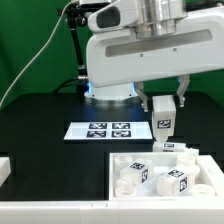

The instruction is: Assemble one leg

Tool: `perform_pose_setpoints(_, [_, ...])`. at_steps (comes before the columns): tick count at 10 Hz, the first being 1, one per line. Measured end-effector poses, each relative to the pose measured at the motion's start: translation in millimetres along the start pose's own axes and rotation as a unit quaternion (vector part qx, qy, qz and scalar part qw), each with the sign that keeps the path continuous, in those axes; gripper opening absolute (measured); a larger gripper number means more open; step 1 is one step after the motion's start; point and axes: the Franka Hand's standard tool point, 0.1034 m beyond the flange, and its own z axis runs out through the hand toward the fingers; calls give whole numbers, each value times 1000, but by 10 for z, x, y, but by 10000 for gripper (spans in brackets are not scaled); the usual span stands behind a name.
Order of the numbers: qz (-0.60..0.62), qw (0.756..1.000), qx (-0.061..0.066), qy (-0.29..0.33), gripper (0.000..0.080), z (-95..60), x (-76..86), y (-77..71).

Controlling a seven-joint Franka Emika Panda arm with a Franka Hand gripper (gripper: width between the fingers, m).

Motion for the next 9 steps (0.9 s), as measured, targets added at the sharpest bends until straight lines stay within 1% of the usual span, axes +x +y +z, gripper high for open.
perform_pose_setpoints(1, [-1,1000,-1,31,284,-3,69,-9])
perform_pose_setpoints(2, [-4,995,-7,99,284,-15,143,3])
perform_pose_setpoints(3, [-11,994,-9,112,284,15,99,0])
perform_pose_setpoints(4, [-21,986,-11,165,284,-26,233,-67])
perform_pose_setpoints(5, [-37,975,-13,219,284,9,277,-163])
perform_pose_setpoints(6, [-48,969,-16,240,284,51,257,-219])
perform_pose_setpoints(9, [-46,971,-16,233,284,73,239,-205])
